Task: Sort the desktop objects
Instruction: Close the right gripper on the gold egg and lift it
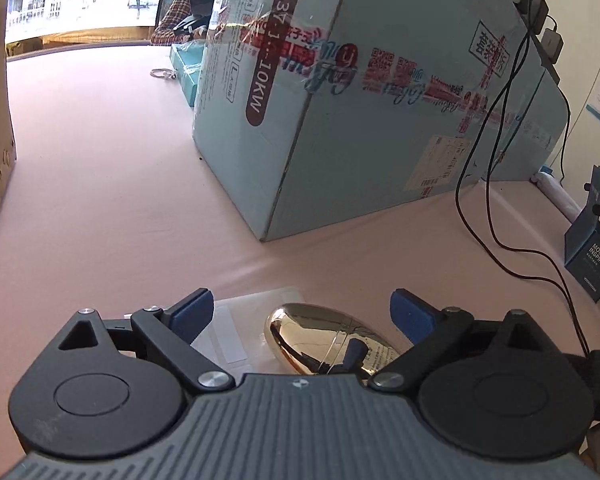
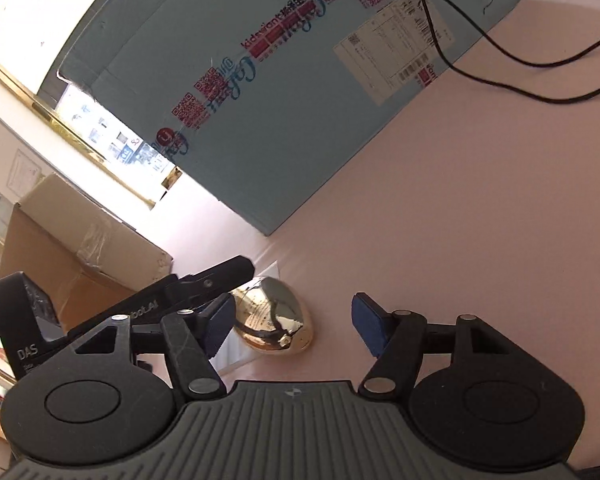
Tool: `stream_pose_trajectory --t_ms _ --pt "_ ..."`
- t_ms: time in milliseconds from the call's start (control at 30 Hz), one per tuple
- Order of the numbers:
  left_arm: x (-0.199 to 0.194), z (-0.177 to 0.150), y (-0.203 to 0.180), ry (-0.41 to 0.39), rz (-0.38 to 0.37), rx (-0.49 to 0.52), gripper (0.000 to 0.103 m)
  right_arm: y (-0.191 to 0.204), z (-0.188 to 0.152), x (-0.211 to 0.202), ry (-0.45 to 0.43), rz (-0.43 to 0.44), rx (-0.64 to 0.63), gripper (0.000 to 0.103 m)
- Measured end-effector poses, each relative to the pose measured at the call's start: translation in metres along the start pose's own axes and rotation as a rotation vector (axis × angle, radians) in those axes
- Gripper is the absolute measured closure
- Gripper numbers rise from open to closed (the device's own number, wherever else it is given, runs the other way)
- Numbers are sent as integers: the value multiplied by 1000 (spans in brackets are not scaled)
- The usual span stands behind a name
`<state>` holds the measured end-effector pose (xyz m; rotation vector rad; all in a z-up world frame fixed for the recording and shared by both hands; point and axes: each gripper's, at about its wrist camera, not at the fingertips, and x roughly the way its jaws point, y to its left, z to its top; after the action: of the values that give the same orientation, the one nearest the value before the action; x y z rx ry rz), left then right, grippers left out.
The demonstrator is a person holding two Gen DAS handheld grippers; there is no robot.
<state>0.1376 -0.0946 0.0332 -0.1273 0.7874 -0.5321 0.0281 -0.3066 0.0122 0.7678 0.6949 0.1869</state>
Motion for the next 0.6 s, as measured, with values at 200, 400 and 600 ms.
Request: stream_pose_trajectory --t_ms 200,400,600 --pt "17 -1 -10 52 -17 25 9 -5 -5 18 56 8 69 55" --pt "20 -3 -9 45 3 25 12 -3 -6 23 41 3 75 55" --pt "20 -3 -11 34 38 31 26 -1 -9 25 26 4 69 56"
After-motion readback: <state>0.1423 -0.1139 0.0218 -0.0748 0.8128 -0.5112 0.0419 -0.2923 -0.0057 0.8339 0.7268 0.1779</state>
